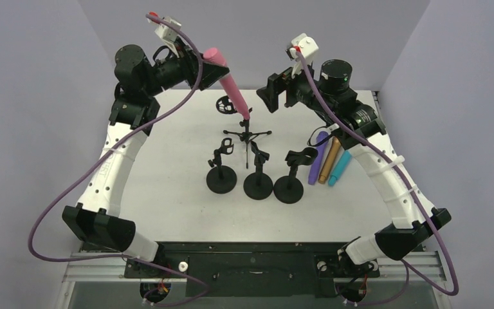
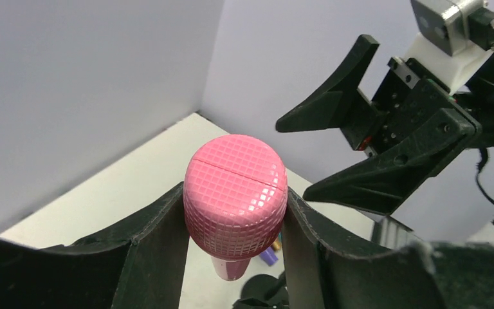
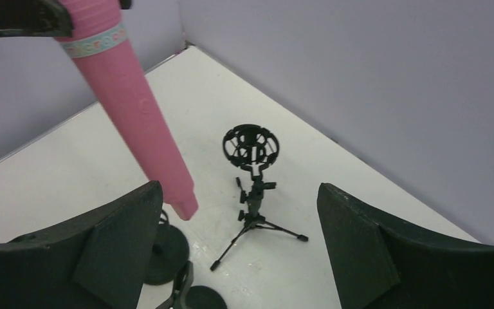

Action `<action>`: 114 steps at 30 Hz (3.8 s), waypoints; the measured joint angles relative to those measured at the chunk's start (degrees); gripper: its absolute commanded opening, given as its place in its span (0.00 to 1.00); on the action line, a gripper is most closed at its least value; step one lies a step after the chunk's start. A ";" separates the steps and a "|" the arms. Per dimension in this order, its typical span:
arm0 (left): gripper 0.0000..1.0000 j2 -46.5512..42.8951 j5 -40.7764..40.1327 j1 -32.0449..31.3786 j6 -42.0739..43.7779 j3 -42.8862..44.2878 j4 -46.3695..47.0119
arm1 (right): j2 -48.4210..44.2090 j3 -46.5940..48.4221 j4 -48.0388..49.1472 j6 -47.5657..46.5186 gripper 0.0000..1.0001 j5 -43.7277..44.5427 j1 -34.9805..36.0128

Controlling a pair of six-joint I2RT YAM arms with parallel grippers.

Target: Remove the microphone from the stand

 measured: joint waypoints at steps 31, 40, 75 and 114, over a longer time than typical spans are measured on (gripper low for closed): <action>0.00 9.90 10.51 -10.49 -20.28 1.84 14.78 | -0.76 -6.71 -3.74 7.41 0.00 -15.89 1.70; 0.58 9.90 10.21 -11.54 -21.55 1.84 16.70 | -3.28 -8.35 -3.56 7.72 0.00 -13.66 1.88; 0.96 -7.63 -18.99 -9.31 1.73 -3.67 -10.14 | -18.93 -13.84 -13.05 19.65 0.00 6.25 -15.30; 0.96 -22.05 -29.09 -8.50 1.01 -27.21 -13.62 | 3.80 -49.53 4.44 29.53 0.00 13.11 -47.76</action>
